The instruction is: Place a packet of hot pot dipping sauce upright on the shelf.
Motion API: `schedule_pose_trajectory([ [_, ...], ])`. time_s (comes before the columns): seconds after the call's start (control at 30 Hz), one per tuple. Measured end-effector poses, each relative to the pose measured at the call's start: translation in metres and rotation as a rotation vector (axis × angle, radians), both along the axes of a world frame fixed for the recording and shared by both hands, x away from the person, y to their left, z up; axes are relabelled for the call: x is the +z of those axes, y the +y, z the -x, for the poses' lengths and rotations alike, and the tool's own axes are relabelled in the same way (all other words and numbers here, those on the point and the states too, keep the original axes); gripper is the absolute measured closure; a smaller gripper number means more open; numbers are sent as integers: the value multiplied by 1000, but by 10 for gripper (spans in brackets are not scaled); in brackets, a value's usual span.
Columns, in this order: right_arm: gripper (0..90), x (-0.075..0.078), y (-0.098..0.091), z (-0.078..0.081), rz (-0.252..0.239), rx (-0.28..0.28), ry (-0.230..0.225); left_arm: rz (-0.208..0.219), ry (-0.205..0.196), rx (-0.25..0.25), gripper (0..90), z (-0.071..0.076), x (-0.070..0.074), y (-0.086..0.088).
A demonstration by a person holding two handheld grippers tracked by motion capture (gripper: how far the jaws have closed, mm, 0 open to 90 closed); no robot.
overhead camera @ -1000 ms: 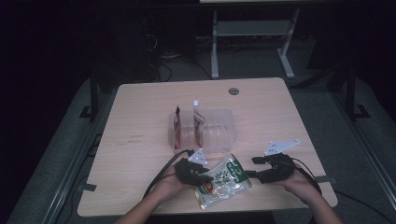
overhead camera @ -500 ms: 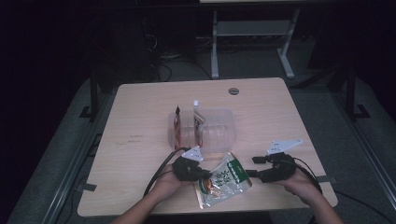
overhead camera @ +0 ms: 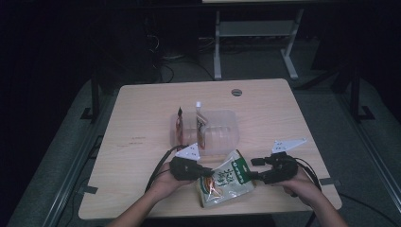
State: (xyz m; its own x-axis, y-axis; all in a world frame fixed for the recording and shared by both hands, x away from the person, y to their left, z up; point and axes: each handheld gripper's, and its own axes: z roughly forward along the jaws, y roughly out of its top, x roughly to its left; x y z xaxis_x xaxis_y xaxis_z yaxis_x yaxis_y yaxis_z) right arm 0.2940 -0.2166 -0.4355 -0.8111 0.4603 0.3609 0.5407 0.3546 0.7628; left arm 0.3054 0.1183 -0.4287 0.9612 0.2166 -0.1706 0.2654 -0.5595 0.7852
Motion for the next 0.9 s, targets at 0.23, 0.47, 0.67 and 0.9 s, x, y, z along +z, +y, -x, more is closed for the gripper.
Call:
schedule_pose_trajectory([
  [0.23,333,2,26,-10,-43,71,1,21,-21,12,900,0,13,19],
  [0.47,466,5,47,-17,-73,129,10,38,-40,15,900,0,18,33],
  [0.67,620,6,55,-23,-93,161,23,35,-48,31,900,-2,18,40],
  [0.9,816,9,60,-23,-122,198,19,38,-58,51,900,-2,19,47],
])
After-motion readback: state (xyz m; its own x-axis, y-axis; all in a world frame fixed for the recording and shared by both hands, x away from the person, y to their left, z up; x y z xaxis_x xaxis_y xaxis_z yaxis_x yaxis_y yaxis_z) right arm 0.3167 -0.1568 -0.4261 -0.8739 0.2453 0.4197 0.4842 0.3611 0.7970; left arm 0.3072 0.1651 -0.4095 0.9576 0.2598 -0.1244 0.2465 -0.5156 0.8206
